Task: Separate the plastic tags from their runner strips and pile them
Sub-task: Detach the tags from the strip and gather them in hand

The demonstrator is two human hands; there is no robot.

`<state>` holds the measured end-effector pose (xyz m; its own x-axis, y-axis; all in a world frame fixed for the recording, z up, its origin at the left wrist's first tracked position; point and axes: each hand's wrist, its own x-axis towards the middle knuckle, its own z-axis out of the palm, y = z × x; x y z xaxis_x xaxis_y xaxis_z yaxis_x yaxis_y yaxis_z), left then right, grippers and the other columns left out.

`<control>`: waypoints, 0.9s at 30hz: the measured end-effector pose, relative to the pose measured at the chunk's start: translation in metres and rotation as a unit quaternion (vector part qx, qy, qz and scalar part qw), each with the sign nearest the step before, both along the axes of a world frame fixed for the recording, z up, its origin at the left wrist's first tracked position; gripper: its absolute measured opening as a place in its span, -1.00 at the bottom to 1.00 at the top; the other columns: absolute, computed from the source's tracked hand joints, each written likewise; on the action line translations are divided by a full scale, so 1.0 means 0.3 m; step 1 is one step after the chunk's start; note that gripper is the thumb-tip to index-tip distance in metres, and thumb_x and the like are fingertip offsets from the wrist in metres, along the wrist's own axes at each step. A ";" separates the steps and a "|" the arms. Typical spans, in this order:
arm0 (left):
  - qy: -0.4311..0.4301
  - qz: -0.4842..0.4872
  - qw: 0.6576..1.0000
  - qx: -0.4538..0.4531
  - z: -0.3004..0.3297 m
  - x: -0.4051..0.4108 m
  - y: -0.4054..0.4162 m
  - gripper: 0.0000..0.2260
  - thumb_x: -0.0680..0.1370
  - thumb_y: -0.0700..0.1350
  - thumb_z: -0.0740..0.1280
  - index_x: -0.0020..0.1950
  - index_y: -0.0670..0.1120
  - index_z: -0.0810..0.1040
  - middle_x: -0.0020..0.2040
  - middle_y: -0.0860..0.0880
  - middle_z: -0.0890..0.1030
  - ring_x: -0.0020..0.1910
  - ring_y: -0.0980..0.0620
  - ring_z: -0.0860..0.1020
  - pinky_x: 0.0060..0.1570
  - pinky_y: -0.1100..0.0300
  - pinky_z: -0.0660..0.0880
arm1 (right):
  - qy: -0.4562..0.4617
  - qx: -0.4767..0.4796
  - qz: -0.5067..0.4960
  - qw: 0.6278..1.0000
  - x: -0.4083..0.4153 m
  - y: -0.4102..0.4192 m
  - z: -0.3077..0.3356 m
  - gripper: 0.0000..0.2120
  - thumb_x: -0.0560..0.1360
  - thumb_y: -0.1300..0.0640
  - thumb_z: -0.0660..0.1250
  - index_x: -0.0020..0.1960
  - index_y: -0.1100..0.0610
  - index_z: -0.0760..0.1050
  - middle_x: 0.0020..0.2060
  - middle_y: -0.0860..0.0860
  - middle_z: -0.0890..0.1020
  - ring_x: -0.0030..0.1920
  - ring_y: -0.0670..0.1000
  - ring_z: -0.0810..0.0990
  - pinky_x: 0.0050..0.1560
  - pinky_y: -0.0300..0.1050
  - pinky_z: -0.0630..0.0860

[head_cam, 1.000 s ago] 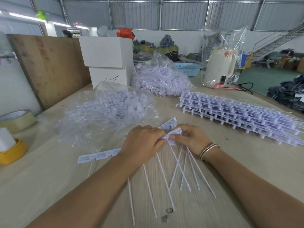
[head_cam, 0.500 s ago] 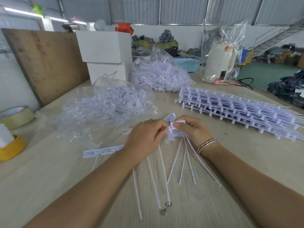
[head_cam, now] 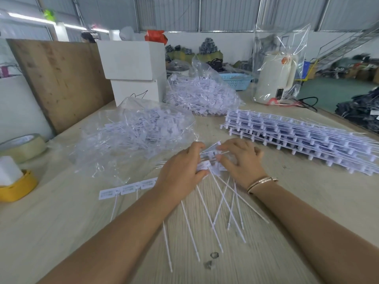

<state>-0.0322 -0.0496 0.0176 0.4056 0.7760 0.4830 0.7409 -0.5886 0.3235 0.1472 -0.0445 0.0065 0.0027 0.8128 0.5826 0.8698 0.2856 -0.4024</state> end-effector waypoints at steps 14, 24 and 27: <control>0.108 -0.028 0.994 -0.018 0.033 -0.061 -0.015 -0.68 0.43 0.10 0.31 0.11 0.04 0.34 -0.01 0.11 0.54 -0.10 0.03 0.54 -0.17 0.14 0.45 | 0.093 -0.087 0.132 0.983 -0.015 -0.018 0.018 -0.82 0.52 0.14 0.28 -0.21 0.20 0.52 -0.18 0.08 0.57 0.03 0.03 0.44 0.20 0.27 0.25; 0.094 -0.005 0.991 0.099 0.027 -0.031 -0.005 -0.83 0.48 0.02 0.33 -0.04 -0.05 0.49 -0.19 0.00 0.56 -0.30 0.04 0.38 -0.30 0.19 0.17 | 0.125 -0.138 0.196 0.963 -0.020 -0.044 0.036 -0.91 0.44 0.06 0.40 -0.21 -0.08 0.54 -0.20 -0.08 0.58 0.01 0.00 0.47 0.23 0.26 0.26; 0.082 -0.015 0.993 0.081 0.021 -0.034 -0.005 -0.85 0.50 0.04 0.33 -0.07 -0.03 0.52 -0.25 0.04 0.55 -0.30 0.00 0.48 -0.32 0.20 0.19 | 0.133 -0.119 0.214 0.960 -0.018 -0.044 0.038 -0.92 0.43 0.17 0.43 -0.15 0.01 0.59 -0.16 0.06 0.62 -0.02 0.07 0.49 0.18 0.19 0.32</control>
